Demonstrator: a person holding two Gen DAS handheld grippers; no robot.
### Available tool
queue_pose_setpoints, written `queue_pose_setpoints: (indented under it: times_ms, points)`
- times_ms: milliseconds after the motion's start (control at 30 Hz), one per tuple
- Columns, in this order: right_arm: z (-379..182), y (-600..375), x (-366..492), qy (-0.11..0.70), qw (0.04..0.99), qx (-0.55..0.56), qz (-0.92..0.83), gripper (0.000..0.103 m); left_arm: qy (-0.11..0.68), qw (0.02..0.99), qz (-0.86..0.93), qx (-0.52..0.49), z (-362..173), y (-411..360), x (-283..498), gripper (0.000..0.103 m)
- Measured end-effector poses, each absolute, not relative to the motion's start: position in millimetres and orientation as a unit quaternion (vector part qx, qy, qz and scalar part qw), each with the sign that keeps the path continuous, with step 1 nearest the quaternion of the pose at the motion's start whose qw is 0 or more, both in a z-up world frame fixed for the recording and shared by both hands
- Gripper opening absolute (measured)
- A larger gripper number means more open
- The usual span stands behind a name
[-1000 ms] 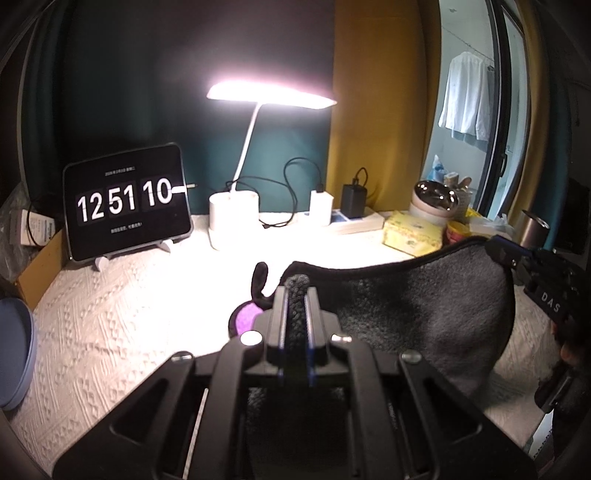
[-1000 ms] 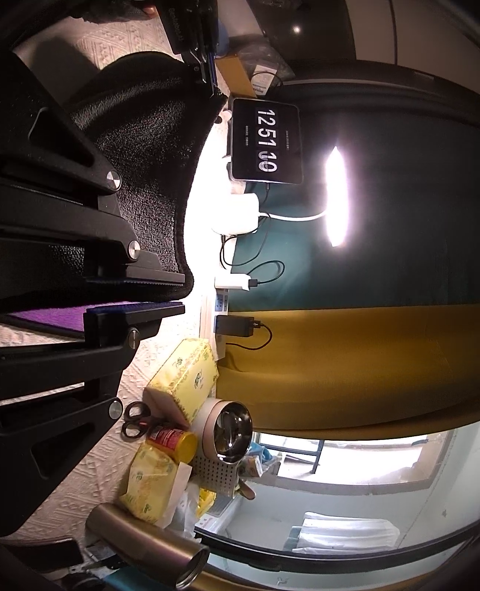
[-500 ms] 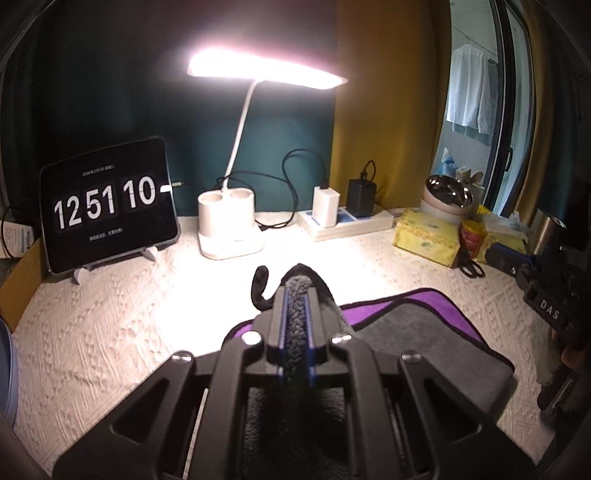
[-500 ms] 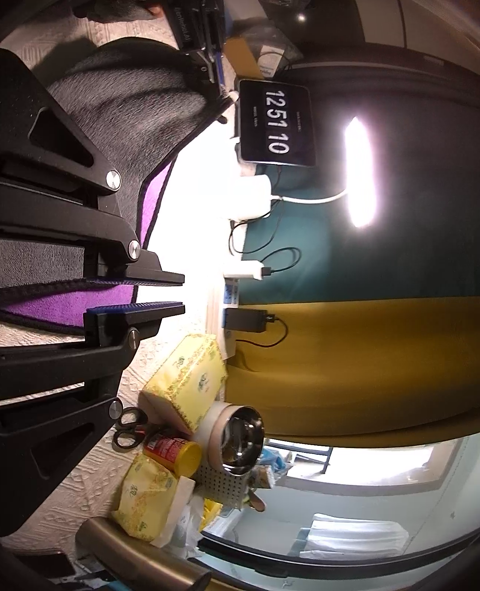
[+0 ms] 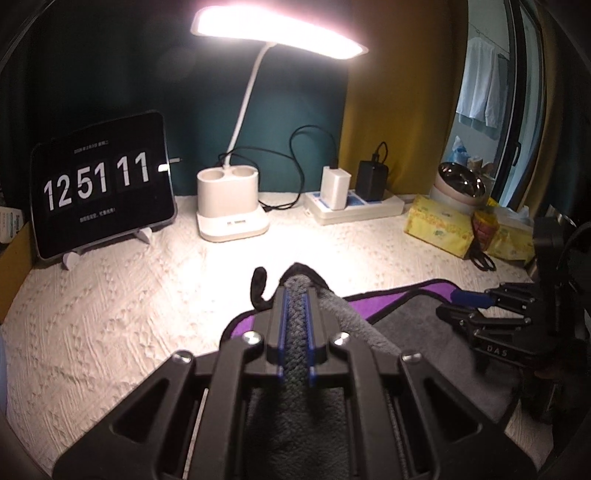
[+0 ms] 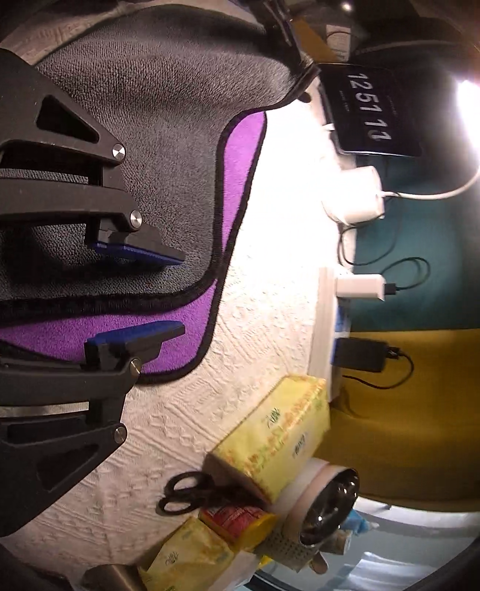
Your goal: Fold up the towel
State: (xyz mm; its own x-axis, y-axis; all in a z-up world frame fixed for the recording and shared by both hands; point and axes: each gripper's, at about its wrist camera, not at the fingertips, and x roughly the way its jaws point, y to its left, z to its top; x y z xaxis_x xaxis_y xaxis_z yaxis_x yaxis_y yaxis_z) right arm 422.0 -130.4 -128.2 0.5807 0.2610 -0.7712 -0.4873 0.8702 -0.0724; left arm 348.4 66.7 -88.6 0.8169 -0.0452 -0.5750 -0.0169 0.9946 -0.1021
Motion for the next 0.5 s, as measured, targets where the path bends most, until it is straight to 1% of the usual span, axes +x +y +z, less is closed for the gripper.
queue_pose_setpoints:
  times_ms: [33,67,100,133,200,500]
  points:
    - [-130.7,-127.8,421.7,0.408,0.875,-0.149,0.214,0.033,0.303,0.951,-0.008,-0.054,-89.2,67.3,348.7,0.008]
    - [-131.5,-126.3,420.8,0.407,0.874,-0.155,0.214,0.03,0.304,0.951,-0.008,-0.055,-89.9,67.8,349.1,0.008]
    - [-130.9,-124.5,419.4,0.405,0.874,-0.16,0.218,0.022,0.305,0.951,-0.009,-0.056,-90.3,67.9,349.7,0.008]
    - [-130.8,-122.1,417.3,0.4,0.874,-0.169,0.218,0.018,0.305,0.951,-0.01,-0.056,-90.2,67.9,349.9,0.008]
    - [-127.8,-119.5,413.9,0.388,0.877,-0.177,0.22,0.004,0.303,0.951,-0.013,-0.055,-88.3,67.1,350.6,0.008]
    - [-98.7,-148.0,416.0,0.342,0.911,-0.156,0.17,0.001,0.297,0.954,-0.014,-0.04,-84.0,62.6,359.7,0.008]
